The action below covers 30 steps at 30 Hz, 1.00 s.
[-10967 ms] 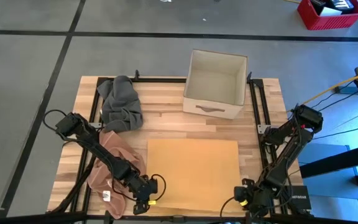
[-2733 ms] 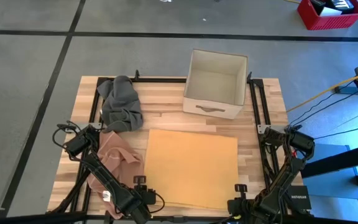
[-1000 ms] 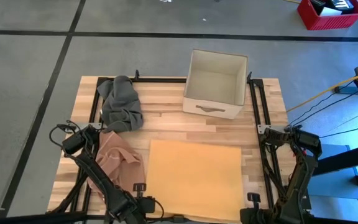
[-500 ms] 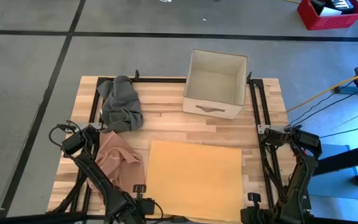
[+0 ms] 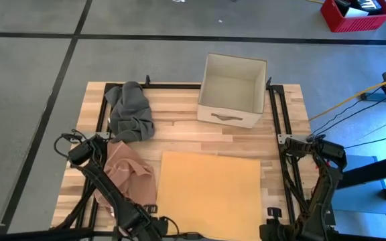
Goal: Fold towel
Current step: Fold the yellow towel
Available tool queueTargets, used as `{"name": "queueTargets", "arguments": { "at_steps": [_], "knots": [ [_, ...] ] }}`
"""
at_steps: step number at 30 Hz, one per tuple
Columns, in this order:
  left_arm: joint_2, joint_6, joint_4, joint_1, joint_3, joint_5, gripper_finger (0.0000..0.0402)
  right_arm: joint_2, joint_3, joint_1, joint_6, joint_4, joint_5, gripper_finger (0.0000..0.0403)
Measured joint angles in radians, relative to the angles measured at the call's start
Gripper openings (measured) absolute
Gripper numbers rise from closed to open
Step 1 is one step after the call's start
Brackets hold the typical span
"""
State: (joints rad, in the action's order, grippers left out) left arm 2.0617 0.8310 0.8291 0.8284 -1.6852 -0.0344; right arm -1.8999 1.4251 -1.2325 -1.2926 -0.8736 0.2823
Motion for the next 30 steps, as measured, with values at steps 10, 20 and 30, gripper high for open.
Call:
{"name": "queueTargets", "arguments": {
  "at_steps": [10, 20, 30],
  "knots": [
    [0.000, -0.105, -0.006, -0.135, 0.160, 0.473, 0.0155, -0.006, -0.085, 0.115, 0.120, -0.117, 0.261, 0.0167],
    [-0.011, -0.044, -0.005, -0.247, 0.364, 0.461, 0.0155, -0.005, -0.273, 0.213, 0.223, -0.047, 0.043, 0.0168],
    [-0.013, -0.041, 0.063, -0.271, 0.336, 0.515, 0.0155, 0.021, -0.276, 0.240, 0.228, -0.227, 0.028, 0.0168]
  ]
}}
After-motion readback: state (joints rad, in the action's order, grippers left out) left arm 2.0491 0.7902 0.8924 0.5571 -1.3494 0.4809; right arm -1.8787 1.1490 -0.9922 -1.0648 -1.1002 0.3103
